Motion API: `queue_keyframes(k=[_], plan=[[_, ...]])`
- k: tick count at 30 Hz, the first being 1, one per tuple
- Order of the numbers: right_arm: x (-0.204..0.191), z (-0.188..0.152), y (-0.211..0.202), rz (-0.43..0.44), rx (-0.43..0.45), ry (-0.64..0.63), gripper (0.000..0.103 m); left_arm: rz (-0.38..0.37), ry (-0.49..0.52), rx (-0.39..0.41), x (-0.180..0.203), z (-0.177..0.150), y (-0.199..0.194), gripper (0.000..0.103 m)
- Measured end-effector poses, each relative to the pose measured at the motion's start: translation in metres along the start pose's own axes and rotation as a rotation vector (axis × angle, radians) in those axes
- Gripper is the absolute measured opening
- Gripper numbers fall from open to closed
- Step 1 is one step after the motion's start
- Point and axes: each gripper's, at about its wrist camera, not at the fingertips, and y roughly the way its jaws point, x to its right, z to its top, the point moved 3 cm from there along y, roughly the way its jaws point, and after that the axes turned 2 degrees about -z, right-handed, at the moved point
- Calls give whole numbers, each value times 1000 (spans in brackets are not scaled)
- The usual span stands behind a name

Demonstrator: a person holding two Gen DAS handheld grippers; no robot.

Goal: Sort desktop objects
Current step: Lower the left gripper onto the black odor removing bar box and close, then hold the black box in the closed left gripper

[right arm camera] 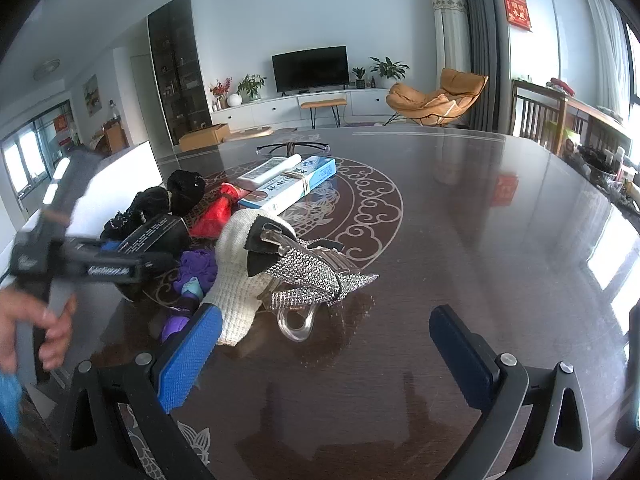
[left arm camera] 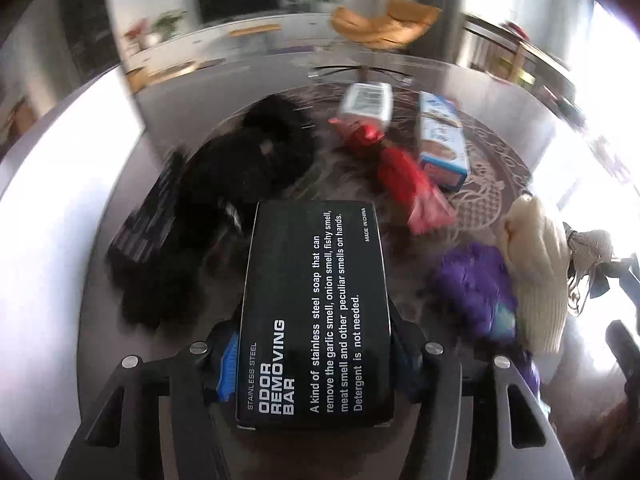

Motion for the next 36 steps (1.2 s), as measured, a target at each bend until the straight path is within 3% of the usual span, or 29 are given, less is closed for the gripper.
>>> queue_keyframes(k=[7, 8, 9, 14, 24, 36], plan=[[-3, -2, 2, 3, -2, -3, 103, 30, -38, 62, 13, -40, -19, 61], [-3, -2, 2, 3, -3, -4, 103, 23, -34, 67, 13, -42, -19, 68], [-3, -2, 2, 2, -3, -5, 103, 11, -25, 67, 14, -40, -15, 82], [-4, -1, 2, -1, -7, -4, 103, -3, 18, 29, 15, -42, -10, 103], [-4, -1, 3, -6, -15, -7, 103, -3, 9, 32, 19, -47, -14, 103], [-11, -1, 6, -87, -25, -59, 103, -2, 9, 32, 19, -47, -12, 103]])
